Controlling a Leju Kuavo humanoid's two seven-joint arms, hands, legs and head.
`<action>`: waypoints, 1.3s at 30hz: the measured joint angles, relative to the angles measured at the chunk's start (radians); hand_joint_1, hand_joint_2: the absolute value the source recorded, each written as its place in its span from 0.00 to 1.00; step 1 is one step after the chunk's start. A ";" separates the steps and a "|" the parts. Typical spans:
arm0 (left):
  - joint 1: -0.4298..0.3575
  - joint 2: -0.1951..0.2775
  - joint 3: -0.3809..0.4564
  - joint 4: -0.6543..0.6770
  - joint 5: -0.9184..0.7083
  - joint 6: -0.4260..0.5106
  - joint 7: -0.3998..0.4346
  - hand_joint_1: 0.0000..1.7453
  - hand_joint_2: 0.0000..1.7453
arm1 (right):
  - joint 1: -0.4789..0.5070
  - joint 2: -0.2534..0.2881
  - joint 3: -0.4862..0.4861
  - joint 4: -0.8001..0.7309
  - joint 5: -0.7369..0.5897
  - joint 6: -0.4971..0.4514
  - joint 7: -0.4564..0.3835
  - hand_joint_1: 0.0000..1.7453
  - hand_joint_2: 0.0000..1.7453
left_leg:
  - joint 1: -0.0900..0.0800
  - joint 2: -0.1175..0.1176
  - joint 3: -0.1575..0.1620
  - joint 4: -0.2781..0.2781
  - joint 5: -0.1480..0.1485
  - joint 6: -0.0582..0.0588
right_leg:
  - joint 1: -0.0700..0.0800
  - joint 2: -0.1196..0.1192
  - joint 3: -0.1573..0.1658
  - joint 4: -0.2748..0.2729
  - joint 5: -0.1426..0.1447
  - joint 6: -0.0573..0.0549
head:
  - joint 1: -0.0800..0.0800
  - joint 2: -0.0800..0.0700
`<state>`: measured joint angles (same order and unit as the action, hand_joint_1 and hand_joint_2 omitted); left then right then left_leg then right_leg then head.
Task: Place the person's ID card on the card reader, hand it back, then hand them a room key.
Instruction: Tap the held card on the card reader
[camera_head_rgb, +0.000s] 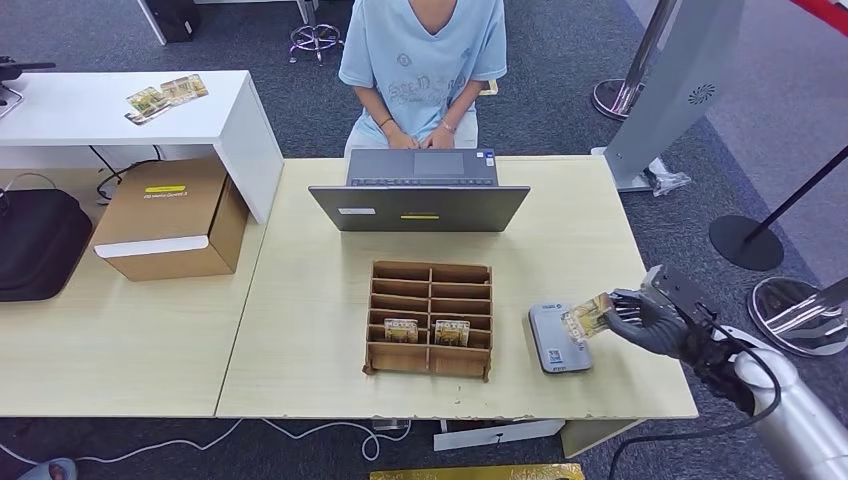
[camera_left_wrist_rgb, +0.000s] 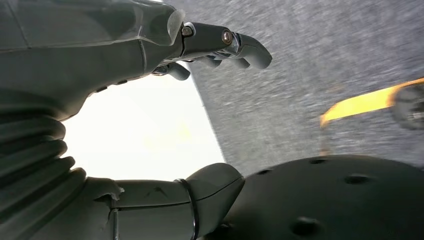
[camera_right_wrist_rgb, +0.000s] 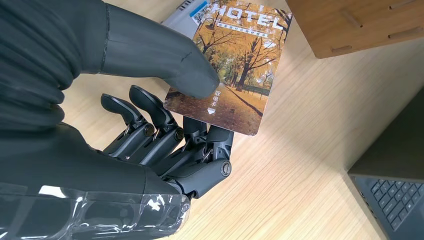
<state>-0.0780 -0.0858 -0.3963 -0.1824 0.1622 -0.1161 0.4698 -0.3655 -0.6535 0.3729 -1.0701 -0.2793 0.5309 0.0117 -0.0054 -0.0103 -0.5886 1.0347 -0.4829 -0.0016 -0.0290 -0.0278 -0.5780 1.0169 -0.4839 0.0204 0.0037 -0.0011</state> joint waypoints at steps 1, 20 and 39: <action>0.002 0.000 0.000 0.000 0.000 -0.002 0.003 0.00 1.00 | -0.015 0.004 0.014 0.016 0.000 0.000 -0.004 1.00 1.00 | 0.000 0.000 0.000 0.000 0.000 0.000 | 0.000 0.000 0.000 0.000 0.000 0.000 | 0.000 0.000; 0.025 -0.001 -0.007 0.001 0.008 -0.011 0.014 0.00 1.00 | -0.146 0.058 0.168 0.190 -0.023 0.005 -0.028 1.00 1.00 | 0.000 0.000 0.000 0.000 0.000 0.000 | 0.000 0.000 0.000 0.000 0.000 0.000 | 0.000 0.000; 0.027 -0.001 -0.010 0.002 0.013 -0.023 0.032 0.00 1.00 | -0.180 0.105 0.257 0.255 -0.018 -0.002 -0.060 1.00 1.00 | 0.000 0.000 0.000 0.000 0.000 0.000 | 0.000 0.000 0.000 0.000 0.000 0.000 | 0.000 0.000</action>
<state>-0.0513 -0.0866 -0.4064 -0.1808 0.1751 -0.1390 0.5020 -0.5451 -0.5488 0.6301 -0.8153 -0.2976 0.5291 -0.0481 -0.0054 -0.0100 -0.5884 1.0347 -0.4830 -0.0016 -0.0289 -0.0276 -0.5782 1.0168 -0.4839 0.0204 0.0038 -0.0011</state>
